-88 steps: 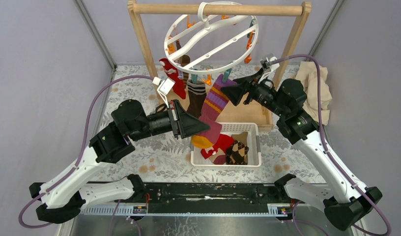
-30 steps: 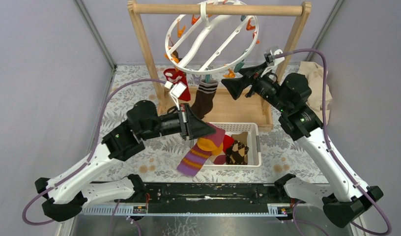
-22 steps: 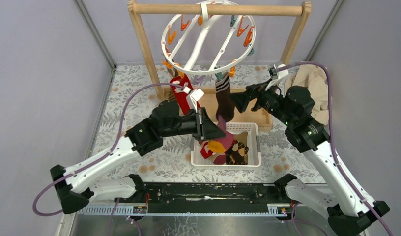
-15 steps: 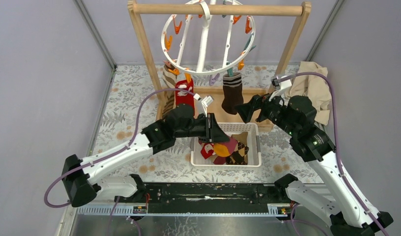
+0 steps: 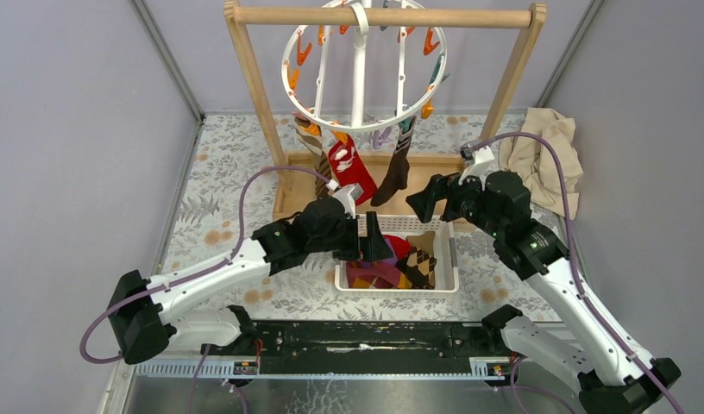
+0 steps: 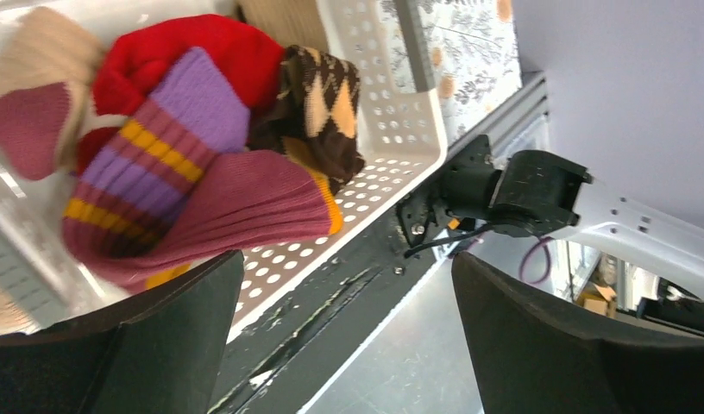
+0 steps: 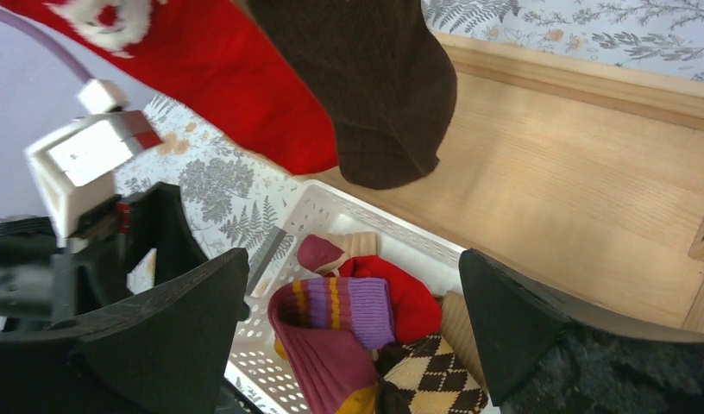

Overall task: Remove the socks clipped to the hanger
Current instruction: Place the sock in the bin, then remove the sock from the hanger.

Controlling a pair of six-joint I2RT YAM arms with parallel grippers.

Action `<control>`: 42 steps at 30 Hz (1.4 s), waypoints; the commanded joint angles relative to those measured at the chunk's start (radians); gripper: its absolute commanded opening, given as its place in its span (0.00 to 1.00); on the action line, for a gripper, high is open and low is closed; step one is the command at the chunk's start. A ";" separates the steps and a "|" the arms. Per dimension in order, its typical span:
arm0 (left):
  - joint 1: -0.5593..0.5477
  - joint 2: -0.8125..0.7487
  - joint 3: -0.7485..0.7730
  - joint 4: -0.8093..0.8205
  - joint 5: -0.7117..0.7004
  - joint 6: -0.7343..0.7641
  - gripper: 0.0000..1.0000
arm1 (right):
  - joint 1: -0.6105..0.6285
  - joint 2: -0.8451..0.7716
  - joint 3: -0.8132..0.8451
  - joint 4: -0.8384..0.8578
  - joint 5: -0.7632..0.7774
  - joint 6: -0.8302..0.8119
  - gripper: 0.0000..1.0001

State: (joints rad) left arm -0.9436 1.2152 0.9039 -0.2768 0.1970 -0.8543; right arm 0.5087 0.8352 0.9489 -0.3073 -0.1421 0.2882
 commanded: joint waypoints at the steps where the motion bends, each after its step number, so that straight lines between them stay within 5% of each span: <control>1: -0.001 -0.060 0.059 -0.127 -0.142 0.065 0.98 | 0.003 0.032 -0.028 0.155 0.050 0.002 1.00; 18: -0.001 -0.219 0.170 -0.302 -0.315 0.107 0.99 | -0.003 0.175 -0.307 0.715 0.090 0.079 1.00; 31: -0.001 -0.241 0.193 -0.325 -0.324 0.122 0.99 | -0.003 0.497 -0.297 1.221 -0.223 0.245 0.98; 33: -0.002 -0.243 0.189 -0.325 -0.326 0.123 0.98 | -0.002 0.523 -0.281 1.232 -0.238 0.262 0.86; 39: -0.003 -0.238 0.192 -0.319 -0.325 0.133 0.98 | -0.003 0.441 -0.272 1.132 -0.282 0.270 0.25; 42: -0.001 -0.237 0.186 -0.293 -0.325 0.147 0.98 | -0.002 0.369 -0.261 1.052 -0.336 0.282 0.09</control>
State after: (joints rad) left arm -0.9428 0.9859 1.0660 -0.5983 -0.0994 -0.7410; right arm 0.5076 1.3106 0.6220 0.7696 -0.3901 0.5529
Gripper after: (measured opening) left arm 0.983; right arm 0.153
